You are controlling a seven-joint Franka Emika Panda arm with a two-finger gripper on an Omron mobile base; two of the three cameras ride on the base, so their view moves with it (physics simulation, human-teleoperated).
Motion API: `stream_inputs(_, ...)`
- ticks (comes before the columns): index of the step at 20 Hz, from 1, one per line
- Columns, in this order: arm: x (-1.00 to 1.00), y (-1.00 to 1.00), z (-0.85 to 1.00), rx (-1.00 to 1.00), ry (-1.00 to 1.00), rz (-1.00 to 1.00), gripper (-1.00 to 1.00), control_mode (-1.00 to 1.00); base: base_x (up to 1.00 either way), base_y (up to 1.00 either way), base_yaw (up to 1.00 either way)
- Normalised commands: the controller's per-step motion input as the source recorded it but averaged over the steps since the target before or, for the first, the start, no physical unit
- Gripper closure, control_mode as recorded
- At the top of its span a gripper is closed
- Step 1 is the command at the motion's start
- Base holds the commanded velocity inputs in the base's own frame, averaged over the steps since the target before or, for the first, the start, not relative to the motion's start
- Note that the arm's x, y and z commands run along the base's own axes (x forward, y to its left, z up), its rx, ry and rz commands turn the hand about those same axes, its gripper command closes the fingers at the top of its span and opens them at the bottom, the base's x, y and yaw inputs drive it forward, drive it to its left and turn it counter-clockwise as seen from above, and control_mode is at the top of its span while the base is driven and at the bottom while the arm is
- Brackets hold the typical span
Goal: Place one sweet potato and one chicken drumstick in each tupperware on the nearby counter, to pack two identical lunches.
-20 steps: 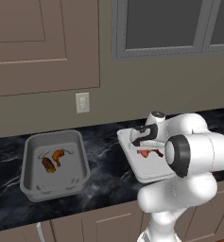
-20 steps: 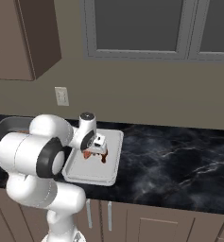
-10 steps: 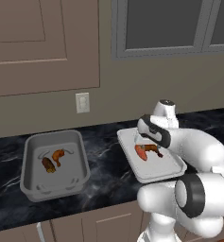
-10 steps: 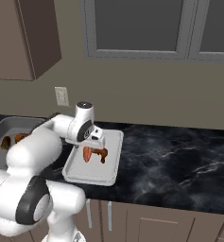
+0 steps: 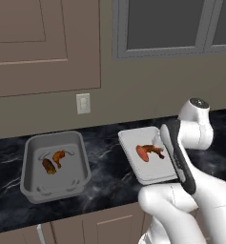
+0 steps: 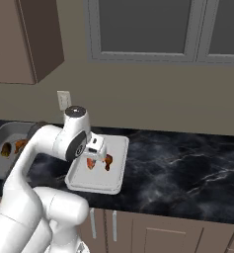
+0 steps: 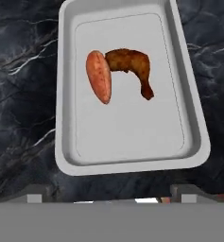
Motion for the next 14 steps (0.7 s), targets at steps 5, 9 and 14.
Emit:
stream_inputs(5, -1.0, -0.45, 0.5, 0.0, -0.43, -0.03, -1.0, -1.0, 0.0, 0.0, 0.0)
stream_inputs(9, -0.94, -0.47, 0.94, 0.01, -0.38, 0.0, -1.0, -1.0, 0.0, 0.0, 0.0)
stream_inputs(14, -0.99, -0.56, 0.96, 0.04, -0.31, 0.0, -1.0, -1.0, 0.0, 0.0, 0.0)
